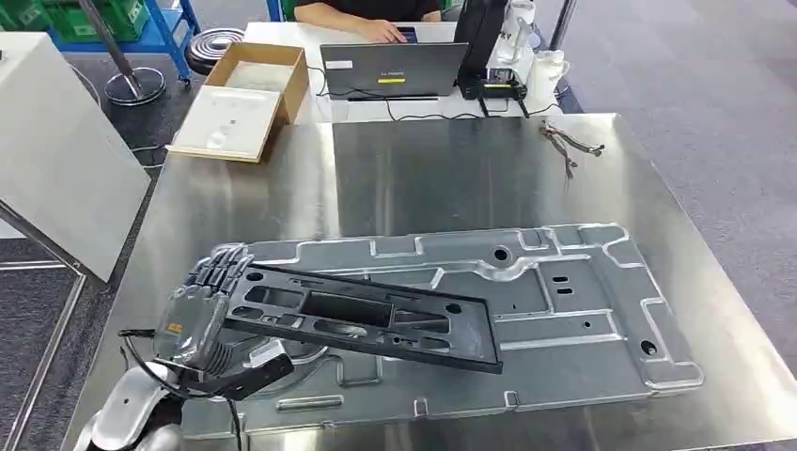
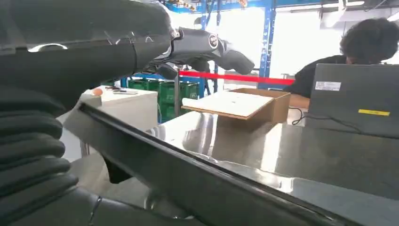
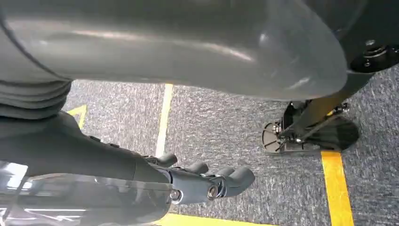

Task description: Take the parts from the cabinet and place them on the table.

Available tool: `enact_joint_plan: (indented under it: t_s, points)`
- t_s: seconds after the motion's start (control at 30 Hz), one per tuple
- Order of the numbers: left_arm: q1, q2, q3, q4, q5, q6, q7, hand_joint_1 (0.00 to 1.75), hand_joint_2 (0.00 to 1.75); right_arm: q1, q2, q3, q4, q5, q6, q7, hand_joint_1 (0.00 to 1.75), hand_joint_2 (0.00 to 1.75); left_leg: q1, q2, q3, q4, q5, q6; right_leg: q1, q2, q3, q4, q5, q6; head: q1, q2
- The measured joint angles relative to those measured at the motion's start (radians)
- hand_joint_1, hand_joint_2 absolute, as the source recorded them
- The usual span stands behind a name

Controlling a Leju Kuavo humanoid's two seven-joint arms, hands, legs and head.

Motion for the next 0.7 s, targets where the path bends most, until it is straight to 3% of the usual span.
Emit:
enact_joint_plan:
  t_s: [0.03,0.07,0.13,0.23,0.27,0.3,0.33,0.4,0.43,0.47,0.5,0.63,0.67,0.7]
  points:
    - [0.001,0.0,0.003,0.0,0.001,0.0,0.0,0.0,0.0,0.0,0.0,0.001,0.0,0.0,0.001,0.0,0.0,0.0,0.002,0.0,0.0,0.0,0.006,0.01,-0.005,-0.001,0.002,-0.003,0.007,0.031,0.0,0.0]
    - [0.001,0.0,0.003,-0.001,0.001,0.001,-0.001,0.0,0.0,0.0,0.0,0.001,0.0,-0.001,0.002,0.0,0.0,0.0,0.005,0.0,0.001,-0.011,0.014,0.017,-0.005,0.0,0.002,-0.003,0.009,0.04,0.0,0.0]
    - [0.002,-0.005,0.003,-0.003,-0.002,0.002,-0.005,0.0,0.0,-0.001,0.0,0.002,0.0,-0.002,0.004,0.0,0.0,0.0,0.012,0.005,0.007,-0.03,0.028,0.028,-0.004,0.0,-0.016,0.043,-0.046,0.034,0.0,0.0]
    - [0.006,-0.006,0.003,-0.003,-0.003,0.002,-0.006,0.0,0.0,0.0,0.0,0.006,0.0,-0.002,0.004,0.0,0.0,0.0,0.006,0.008,-0.005,-0.029,0.033,0.033,-0.002,0.0,-0.107,0.269,-0.17,0.025,0.0,0.0]
    - [0.005,-0.006,0.003,-0.003,-0.003,0.002,-0.006,0.0,0.0,0.0,0.001,0.007,0.0,-0.002,0.003,0.0,0.0,0.0,0.004,0.009,-0.009,-0.028,0.035,0.032,-0.002,0.0,-0.12,0.309,-0.177,0.023,0.0,0.0]
    - [0.006,-0.006,0.003,-0.003,-0.003,0.002,-0.006,0.0,0.0,0.0,0.002,0.008,0.0,-0.002,0.001,0.0,0.0,0.0,0.003,0.008,-0.013,-0.025,0.037,0.029,-0.001,0.0,-0.109,0.299,-0.158,0.021,0.0,0.0]
    - [0.006,-0.006,0.003,-0.003,-0.003,0.002,-0.006,0.0,0.0,0.0,0.002,0.009,0.0,-0.002,0.0,0.0,0.0,0.0,0.003,0.008,-0.017,-0.021,0.038,0.027,-0.002,0.0,-0.08,0.25,-0.124,0.018,0.0,0.0]
    - [0.006,-0.006,0.003,-0.003,-0.003,0.003,-0.006,0.0,0.0,-0.002,0.002,0.009,0.0,-0.002,0.0,0.0,0.0,0.0,0.004,0.007,-0.026,-0.009,0.039,0.021,-0.004,0.0,0.015,0.09,-0.058,0.012,0.0,0.0]
    - [0.006,-0.006,0.003,-0.003,-0.003,0.004,-0.006,0.0,0.0,-0.005,0.002,0.01,0.0,-0.003,0.0,0.0,0.0,0.0,0.002,0.006,-0.034,-0.001,0.039,0.014,-0.002,0.0,0.045,0.029,-0.073,0.009,0.0,0.0]
    - [0.006,-0.006,0.005,-0.003,-0.003,0.004,-0.006,0.0,0.0,-0.006,0.002,0.01,0.0,-0.003,0.0,0.0,0.0,0.0,0.0,0.005,-0.035,0.001,0.042,0.005,0.005,0.001,0.034,0.044,-0.051,0.011,0.0,0.0]
    - [0.006,-0.006,0.005,-0.003,-0.003,0.005,-0.006,0.0,0.0,-0.006,0.002,0.01,0.0,-0.003,0.0,0.0,0.0,0.0,0.0,0.005,-0.035,0.002,0.046,-0.002,0.006,0.002,0.033,0.035,-0.054,0.008,0.0,0.0]
    - [0.005,-0.006,0.005,-0.004,-0.004,0.005,-0.006,0.0,0.0,-0.006,0.002,0.01,0.0,-0.003,0.0,0.0,0.0,0.0,0.001,0.005,-0.037,0.002,0.047,-0.004,0.006,0.001,0.031,0.032,-0.056,0.007,0.0,0.0]
    - [0.006,-0.006,0.005,-0.004,-0.004,0.005,-0.006,0.0,0.0,-0.007,0.002,0.011,0.0,-0.003,0.0,0.0,0.0,0.0,0.003,0.005,-0.038,-0.002,0.054,-0.012,0.008,0.002,0.028,0.036,-0.052,0.003,0.0,0.0]
    - [0.01,-0.006,0.006,-0.004,-0.003,0.005,-0.006,0.0,0.0,-0.006,0.002,0.012,0.0,-0.003,0.0,0.001,0.0,0.0,0.005,0.002,-0.052,0.013,0.032,-0.029,-0.001,-0.004,0.013,0.026,-0.029,-0.013,0.0,0.0]
